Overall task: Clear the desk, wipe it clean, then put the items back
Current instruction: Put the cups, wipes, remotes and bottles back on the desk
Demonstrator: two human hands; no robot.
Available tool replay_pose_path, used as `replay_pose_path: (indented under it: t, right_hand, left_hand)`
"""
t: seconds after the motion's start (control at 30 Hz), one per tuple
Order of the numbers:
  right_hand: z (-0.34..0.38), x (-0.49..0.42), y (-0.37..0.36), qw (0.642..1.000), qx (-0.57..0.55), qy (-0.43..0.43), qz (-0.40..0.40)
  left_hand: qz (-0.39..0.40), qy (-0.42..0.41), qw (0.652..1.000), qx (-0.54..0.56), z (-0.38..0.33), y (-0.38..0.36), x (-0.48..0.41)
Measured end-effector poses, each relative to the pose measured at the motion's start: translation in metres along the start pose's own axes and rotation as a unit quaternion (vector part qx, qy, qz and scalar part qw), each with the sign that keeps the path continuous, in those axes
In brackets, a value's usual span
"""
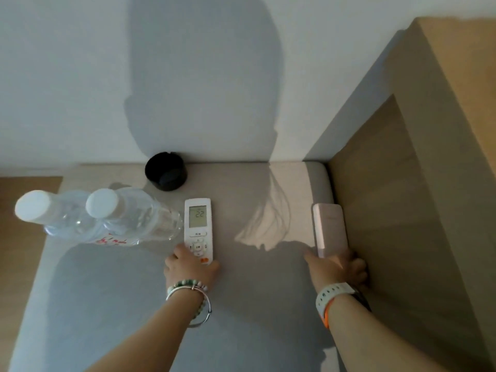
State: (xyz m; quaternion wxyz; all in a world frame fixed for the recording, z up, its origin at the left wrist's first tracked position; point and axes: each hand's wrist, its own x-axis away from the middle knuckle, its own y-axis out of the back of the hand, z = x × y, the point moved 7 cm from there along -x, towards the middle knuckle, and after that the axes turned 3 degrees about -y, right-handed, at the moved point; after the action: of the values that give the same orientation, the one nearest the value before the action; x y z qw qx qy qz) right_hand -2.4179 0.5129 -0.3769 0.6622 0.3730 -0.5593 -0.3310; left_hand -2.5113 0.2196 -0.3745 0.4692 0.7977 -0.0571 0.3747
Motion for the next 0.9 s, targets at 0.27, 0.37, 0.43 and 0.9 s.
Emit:
replay_pose_path:
  t: [0.27, 0.37, 0.43, 0.9]
  right_hand:
    - [0.018, 0.004, -0.011, 0.995, 0.030, 0.095, 0.023]
    - [0.022, 0.003, -0.008, 0.980, 0.144, 0.139, -0.015]
    - [0.024, -0.001, -0.003, 0.974, 0.158, 0.156, -0.045]
    - [0.038, 0.098, -0.035, 0.910, 0.154, 0.384, 0.033]
  left_hand:
    - [0.029, -0.031, 0.997, -0.059, 0.003, -0.011, 0.000]
    - [0.039, -0.038, 0.997, -0.049, 0.005, -0.011, -0.004]
    - [0.041, -0.043, 0.997, -0.045, 0.006, -0.010, -0.004]
    - [0.050, -0.056, 0.997, -0.007, 0.030, -0.001, 0.012]
